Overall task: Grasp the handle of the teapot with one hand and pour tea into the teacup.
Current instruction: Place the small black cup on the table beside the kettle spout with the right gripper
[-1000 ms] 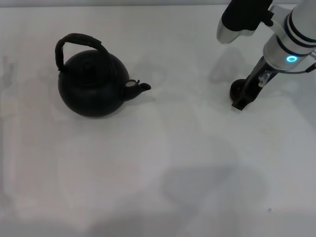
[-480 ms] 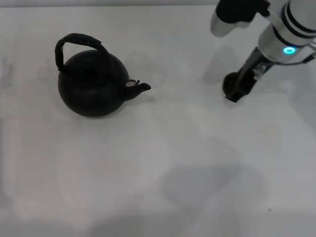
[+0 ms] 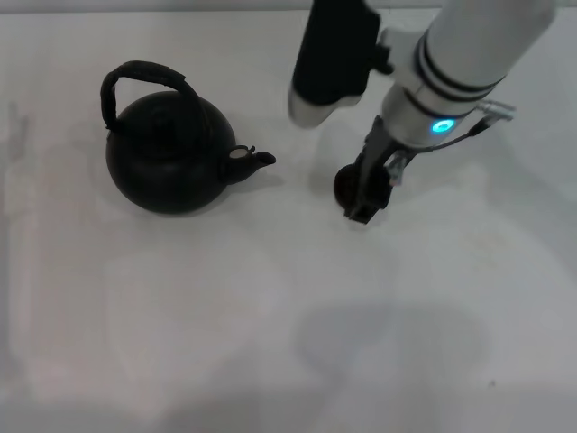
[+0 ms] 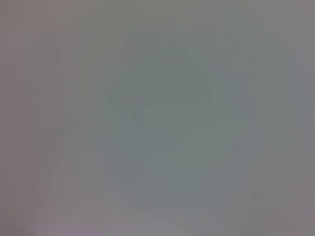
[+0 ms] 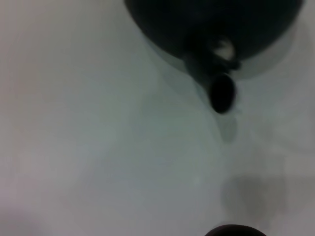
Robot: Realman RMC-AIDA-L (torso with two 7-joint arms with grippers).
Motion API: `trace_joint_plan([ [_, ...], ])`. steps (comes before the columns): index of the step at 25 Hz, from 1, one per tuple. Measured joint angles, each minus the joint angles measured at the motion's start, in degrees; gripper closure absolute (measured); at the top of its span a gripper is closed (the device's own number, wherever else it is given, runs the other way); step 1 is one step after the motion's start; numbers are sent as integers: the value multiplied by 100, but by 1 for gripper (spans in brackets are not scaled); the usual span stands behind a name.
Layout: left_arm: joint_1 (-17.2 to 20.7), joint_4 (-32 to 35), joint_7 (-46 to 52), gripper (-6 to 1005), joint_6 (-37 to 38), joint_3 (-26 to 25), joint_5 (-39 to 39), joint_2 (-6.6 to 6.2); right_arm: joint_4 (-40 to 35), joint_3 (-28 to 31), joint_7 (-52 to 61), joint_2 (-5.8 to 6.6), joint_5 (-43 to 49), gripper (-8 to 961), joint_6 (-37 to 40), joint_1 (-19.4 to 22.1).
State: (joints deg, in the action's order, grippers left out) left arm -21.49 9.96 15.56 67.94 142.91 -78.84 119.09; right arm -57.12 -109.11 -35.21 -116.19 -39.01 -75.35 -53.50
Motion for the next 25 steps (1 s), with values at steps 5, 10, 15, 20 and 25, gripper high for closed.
trace_joint_plan([
  [5, 5, 7, 0, 184, 0, 10, 21, 4, 65, -417, 65, 0, -139, 216, 249, -28],
  [10, 5, 7, 0, 184, 0, 10, 30, 11, 92, -525, 79, 0, -168, 211, 335, 11],
  [15, -9, 14, 0, 183, 0, 17, 43, 9, 144, -654, 82, 0, -191, 206, 362, 13],
  [20, -16, 15, 0, 183, 0, 18, 45, 9, 148, -717, 84, 0, -200, 201, 386, 1],
  [25, -21, 15, 0, 183, 0, 18, 44, 9, 157, -749, 56, -1, -256, 195, 375, -32],
])
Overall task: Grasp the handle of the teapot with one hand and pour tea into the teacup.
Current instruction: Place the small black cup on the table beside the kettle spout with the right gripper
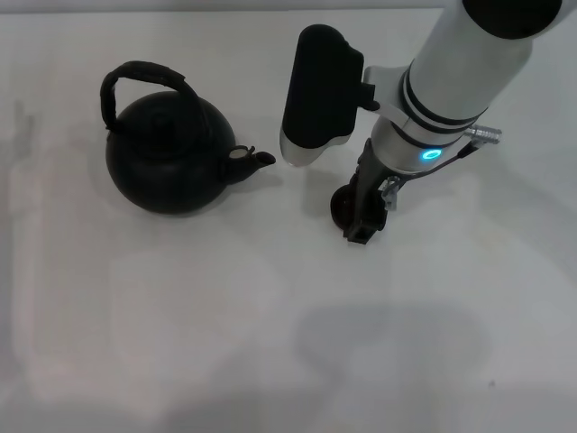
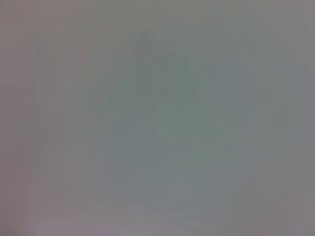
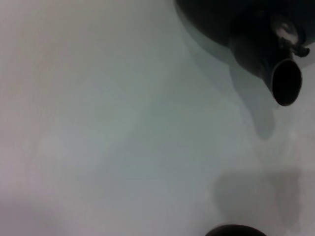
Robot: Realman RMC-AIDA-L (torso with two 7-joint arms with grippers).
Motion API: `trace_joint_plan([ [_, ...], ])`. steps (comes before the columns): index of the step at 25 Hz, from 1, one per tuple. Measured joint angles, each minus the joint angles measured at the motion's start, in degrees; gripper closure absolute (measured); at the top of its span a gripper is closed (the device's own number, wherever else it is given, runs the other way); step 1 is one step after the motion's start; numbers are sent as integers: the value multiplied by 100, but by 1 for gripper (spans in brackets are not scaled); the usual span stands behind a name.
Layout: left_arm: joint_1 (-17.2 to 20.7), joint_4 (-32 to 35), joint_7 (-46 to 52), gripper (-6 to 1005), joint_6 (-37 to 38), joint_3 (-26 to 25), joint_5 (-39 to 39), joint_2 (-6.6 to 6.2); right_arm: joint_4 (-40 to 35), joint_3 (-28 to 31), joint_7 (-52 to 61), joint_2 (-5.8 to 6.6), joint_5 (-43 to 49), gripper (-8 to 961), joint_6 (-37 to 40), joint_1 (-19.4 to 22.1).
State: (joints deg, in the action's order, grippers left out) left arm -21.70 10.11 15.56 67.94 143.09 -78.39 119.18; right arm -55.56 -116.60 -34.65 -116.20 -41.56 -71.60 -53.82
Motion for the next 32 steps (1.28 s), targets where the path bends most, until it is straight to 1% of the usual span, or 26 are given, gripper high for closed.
trace_joint_plan([
  [9, -1, 0, 0, 184, 0, 0, 0, -10, -13, -149, 11, 6, -18, 186, 54, -10],
  [13, 0, 0, 0, 184, 0, 0, 0, -9, -20, -152, 1, 4, -156, 182, 49, -7],
  [26, 19, 0, 0, 183, 0, 0, -1, -9, -57, -114, 16, -5, -184, 169, 77, 47],
  [30, 31, 0, 0, 184, 0, 0, -1, -9, -63, -55, -37, -3, -217, 112, 97, 64],
  [32, 40, 0, 0, 184, 0, 0, 0, -9, -105, 87, -125, -2, -254, 83, 112, 130],
])
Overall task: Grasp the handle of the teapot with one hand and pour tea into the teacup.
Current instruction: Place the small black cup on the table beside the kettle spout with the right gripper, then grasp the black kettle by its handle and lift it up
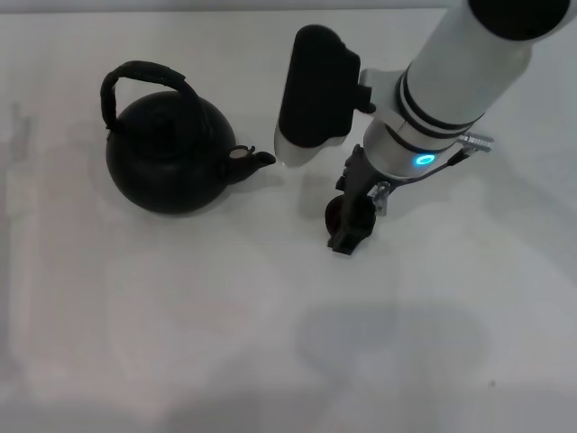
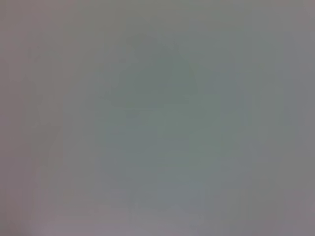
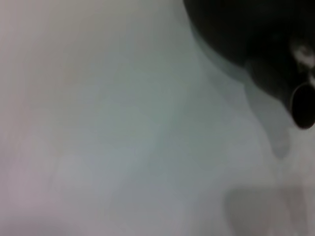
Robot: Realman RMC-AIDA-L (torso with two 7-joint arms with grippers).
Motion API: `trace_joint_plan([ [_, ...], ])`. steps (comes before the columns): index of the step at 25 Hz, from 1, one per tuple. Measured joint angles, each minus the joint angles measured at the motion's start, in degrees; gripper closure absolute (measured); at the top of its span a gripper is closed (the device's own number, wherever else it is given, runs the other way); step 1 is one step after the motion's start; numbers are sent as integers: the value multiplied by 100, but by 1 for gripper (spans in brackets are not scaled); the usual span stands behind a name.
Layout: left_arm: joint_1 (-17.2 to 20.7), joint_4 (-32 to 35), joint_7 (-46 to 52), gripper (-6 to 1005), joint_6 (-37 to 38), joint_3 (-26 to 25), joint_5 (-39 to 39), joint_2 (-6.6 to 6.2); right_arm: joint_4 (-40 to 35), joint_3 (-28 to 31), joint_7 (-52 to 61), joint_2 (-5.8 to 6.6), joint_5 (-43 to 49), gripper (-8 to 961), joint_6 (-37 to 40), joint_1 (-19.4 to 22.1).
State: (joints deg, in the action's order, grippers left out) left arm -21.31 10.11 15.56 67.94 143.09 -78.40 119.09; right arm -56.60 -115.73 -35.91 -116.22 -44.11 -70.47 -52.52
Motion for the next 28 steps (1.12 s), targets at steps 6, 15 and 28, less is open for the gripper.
trace_joint_plan([
  [6, 10, 0, 0, 184, 0, 0, 0, -3, -463, 689, -442, 9, -146, 81, 22, 495],
  [15, 8, -33, -4, 183, 0, -8, 0, -9, -481, 1970, -1172, 45, -771, 81, 47, 1117],
  [28, -18, -8, -40, 184, 39, 0, 0, -9, 1263, 5186, -4222, 61, -4142, 87, 957, 2179],
])
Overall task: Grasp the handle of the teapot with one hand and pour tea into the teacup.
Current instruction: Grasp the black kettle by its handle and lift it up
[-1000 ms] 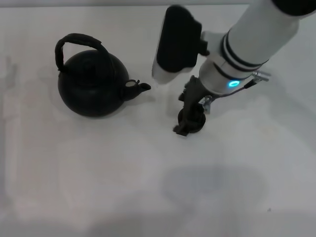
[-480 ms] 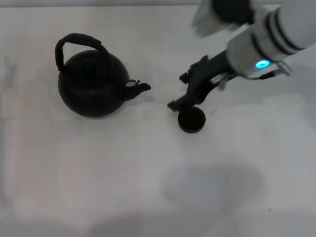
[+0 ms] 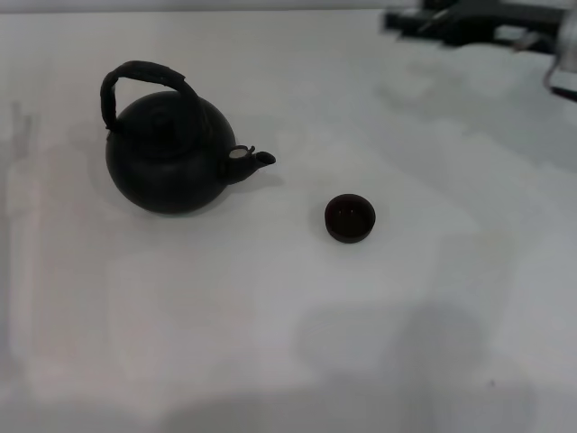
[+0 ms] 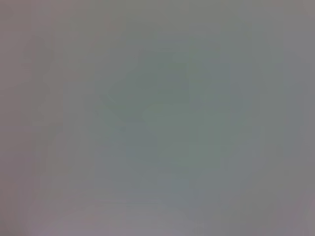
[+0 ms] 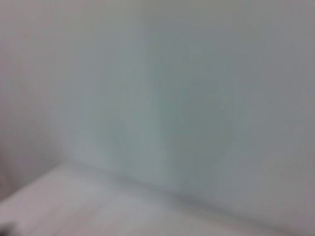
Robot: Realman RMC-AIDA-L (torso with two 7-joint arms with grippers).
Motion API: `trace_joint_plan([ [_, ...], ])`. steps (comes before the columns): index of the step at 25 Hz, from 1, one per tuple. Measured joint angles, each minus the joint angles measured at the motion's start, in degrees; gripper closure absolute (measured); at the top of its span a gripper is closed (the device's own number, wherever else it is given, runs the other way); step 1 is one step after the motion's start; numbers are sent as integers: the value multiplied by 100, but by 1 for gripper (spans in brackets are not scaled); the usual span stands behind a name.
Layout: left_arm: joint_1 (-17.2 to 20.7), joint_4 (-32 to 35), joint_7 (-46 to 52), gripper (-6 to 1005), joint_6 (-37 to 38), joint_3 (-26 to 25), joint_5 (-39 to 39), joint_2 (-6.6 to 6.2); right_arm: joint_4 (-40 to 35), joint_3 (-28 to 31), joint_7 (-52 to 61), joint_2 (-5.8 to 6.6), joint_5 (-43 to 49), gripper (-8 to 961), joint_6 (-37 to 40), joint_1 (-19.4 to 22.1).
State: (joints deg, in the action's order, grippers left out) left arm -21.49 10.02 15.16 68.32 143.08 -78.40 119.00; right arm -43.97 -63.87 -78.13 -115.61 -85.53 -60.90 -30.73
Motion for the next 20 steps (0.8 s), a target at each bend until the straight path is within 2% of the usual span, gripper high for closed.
trace_joint_plan([
  [4, 16, -1, -1, 184, 64, 0, 0, 7, 784, 147, -1949, -17, -2142, 89, 1133, 252],
  [6, 23, -1, -3, 184, 87, 0, 1, 8, 1119, 151, -3076, -23, -3006, 89, 1456, 273],
  [9, 61, -3, -4, 184, 124, 1, 117, 9, 1750, 152, -5198, -47, -4432, 90, 1634, 193],
  [12, 162, -2, 4, 183, 234, 1, 340, 10, 2302, 146, -6735, -56, -5579, 91, 1616, 61],
  [15, 363, 4, -5, 183, 505, 0, 633, 24, 2580, 231, -7511, -39, -6160, 91, 1604, -27],
  [20, 796, 44, 13, 183, 905, 5, 1100, 34, 2636, 674, -7539, -5, -6244, 93, 1638, -46],
])
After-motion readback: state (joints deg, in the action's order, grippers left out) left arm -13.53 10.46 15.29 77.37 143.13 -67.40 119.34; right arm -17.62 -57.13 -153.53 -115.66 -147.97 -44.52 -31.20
